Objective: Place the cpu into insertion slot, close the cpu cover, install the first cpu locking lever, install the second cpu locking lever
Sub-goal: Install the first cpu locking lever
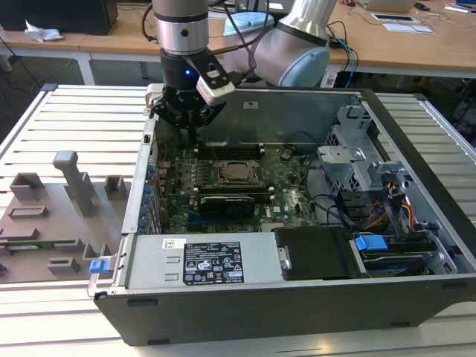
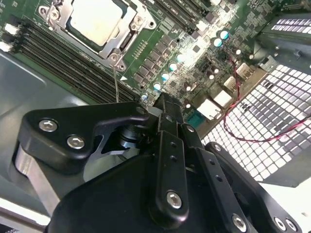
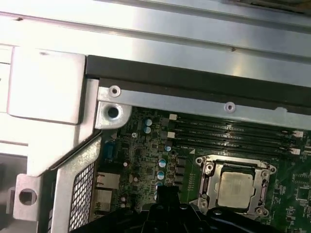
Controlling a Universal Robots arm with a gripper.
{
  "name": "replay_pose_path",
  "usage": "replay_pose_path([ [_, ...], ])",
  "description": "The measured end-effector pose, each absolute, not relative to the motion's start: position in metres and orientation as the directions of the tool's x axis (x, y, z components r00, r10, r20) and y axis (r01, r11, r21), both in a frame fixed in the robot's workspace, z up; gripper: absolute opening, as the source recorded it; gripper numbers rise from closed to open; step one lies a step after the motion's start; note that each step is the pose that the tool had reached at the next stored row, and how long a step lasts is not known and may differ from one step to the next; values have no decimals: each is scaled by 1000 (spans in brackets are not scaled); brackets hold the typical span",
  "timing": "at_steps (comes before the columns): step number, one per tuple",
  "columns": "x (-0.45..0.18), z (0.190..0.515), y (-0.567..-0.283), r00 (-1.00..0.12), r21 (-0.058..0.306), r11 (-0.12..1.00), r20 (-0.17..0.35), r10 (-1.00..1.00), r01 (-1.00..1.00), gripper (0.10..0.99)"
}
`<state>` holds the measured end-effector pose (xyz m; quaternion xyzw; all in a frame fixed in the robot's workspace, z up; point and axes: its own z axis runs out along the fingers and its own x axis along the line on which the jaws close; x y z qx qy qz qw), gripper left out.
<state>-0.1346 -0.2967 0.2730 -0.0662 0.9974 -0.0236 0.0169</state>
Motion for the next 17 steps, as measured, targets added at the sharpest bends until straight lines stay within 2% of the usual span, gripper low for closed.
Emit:
replay_pose_path([
  [17,-113,261,-277,-991,-49,990,-28,-133,-132,106],
])
